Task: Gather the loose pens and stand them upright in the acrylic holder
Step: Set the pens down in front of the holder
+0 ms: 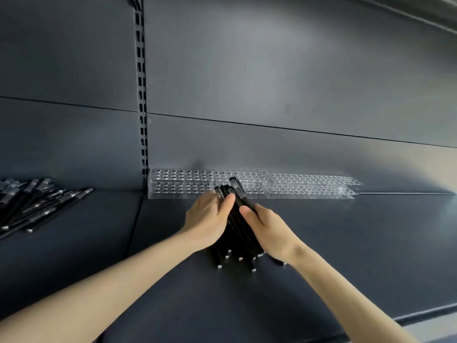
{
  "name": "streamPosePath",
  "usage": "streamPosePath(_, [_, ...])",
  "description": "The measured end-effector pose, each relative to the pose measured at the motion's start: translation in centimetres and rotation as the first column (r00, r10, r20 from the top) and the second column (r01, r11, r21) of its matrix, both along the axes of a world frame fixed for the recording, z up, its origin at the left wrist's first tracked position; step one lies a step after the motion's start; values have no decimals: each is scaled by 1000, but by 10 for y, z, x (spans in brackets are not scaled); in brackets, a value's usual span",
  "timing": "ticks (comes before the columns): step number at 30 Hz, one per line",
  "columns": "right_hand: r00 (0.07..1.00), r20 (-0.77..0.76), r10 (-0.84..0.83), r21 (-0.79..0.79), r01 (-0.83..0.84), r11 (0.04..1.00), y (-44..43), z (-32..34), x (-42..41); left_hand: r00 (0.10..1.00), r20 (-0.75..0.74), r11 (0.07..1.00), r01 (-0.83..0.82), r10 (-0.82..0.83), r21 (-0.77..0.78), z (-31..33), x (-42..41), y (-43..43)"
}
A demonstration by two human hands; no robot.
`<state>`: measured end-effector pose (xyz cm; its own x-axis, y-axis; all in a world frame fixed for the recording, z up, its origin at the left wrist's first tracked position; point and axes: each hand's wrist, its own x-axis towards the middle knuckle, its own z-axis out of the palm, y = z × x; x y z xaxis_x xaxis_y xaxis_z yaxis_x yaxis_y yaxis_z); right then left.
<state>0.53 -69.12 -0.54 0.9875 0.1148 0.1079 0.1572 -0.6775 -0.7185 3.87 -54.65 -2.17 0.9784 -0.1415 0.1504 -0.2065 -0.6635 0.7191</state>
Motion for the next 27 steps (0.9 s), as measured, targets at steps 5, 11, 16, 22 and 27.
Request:
streamPosePath(5, [989,107,102,-392,-52,918,-26,-14,16,999,-34,986,-6,12,168,-13,4,-14])
streamPosePath(11, [992,-26,126,-354,-127,927,-35,-24,28,991,-51,980,-116,126,160,-8,-6,-23])
streamPosePath(16, [977,-105,185,-256,-206,945,-43,-22,37,985,12,973,-174,174,151,-12,-16,-23])
streamPosePath(22, [974,-111,199,-225,-219,949,-47,-21,30,997,-50,945,-36,55,324,-19,-25,-25])
streamPosePath(27, [970,-120,210,-140,-226,964,-46,-22,22,998,-60,936,42,-22,350,-19,-27,-11])
